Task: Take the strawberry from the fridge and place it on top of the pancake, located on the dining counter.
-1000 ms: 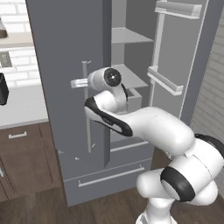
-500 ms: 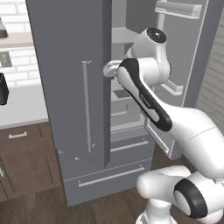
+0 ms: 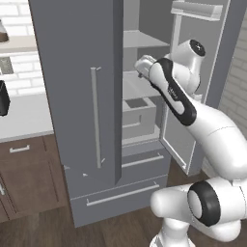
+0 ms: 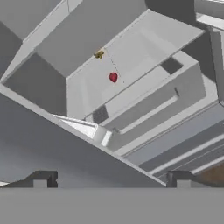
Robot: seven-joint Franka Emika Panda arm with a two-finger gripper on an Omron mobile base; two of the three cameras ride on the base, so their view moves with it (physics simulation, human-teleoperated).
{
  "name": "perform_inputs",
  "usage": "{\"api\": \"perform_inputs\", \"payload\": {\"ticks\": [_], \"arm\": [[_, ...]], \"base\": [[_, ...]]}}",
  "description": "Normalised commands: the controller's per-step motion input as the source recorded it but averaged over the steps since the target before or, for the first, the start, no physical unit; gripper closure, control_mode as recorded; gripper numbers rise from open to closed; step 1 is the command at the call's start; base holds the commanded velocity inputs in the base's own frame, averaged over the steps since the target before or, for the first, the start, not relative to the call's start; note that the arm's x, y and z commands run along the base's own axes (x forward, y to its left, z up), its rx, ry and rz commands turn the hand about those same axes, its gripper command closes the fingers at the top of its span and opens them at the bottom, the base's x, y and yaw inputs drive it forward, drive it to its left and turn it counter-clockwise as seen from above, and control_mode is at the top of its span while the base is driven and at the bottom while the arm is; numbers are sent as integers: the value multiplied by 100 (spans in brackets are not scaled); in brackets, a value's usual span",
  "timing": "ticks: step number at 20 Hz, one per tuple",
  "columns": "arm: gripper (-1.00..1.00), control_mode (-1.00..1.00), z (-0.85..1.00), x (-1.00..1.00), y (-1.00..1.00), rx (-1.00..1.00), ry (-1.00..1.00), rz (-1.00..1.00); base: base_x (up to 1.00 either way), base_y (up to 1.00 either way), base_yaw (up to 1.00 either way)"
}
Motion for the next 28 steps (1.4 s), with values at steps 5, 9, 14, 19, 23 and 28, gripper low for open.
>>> {"api": "perform_inputs", "payload": {"ticks": [5, 9, 14, 19, 23, 28], "arm": [[-100, -100, 0, 3, -5, 51, 2, -19], [-100, -100, -5, 43, 34, 23, 24, 0], [-100, -100, -22, 37, 66, 16, 18, 0], [-100, -100, -4, 0, 25, 28, 2, 0], [-100, -100, 0, -15, 20, 25, 0, 0], [-100, -100, 2, -12, 33, 18, -2, 0]], "base": [[0, 0, 0], [0, 0, 0], [0, 0, 0], [0, 0, 0], [0, 0, 0], [0, 0, 0]]}}
